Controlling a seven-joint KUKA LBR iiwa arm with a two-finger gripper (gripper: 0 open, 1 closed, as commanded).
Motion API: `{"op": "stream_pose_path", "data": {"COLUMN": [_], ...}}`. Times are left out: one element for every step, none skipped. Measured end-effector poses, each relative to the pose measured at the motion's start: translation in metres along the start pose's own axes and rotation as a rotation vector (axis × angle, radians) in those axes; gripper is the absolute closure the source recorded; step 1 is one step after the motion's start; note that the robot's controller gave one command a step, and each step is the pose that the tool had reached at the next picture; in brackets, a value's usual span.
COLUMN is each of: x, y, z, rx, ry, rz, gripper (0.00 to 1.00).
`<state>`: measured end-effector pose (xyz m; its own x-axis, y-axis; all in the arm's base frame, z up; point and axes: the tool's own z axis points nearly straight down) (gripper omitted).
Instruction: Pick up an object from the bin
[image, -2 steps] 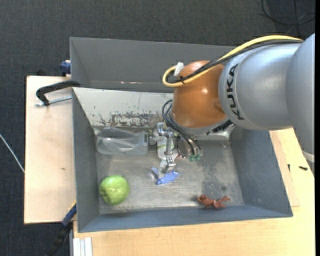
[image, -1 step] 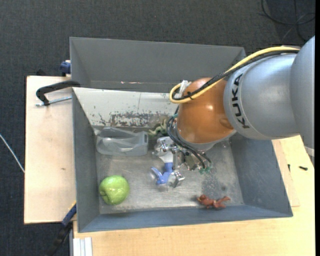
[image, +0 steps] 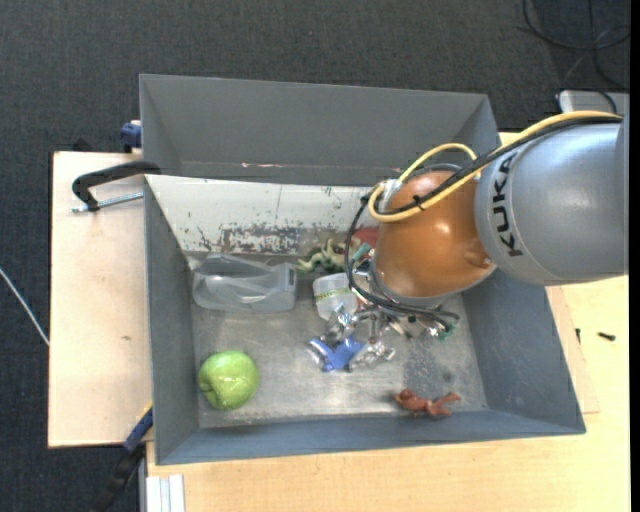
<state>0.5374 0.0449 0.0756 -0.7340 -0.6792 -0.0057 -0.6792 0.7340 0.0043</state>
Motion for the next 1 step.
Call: {"op": "stream_pose_path", "data": {"x": [0.0], "y": [-0.0001], "z": [0.0], "rx": [0.0], "ry": [0.0], "rz": [0.0], "gripper": [1.0]}}
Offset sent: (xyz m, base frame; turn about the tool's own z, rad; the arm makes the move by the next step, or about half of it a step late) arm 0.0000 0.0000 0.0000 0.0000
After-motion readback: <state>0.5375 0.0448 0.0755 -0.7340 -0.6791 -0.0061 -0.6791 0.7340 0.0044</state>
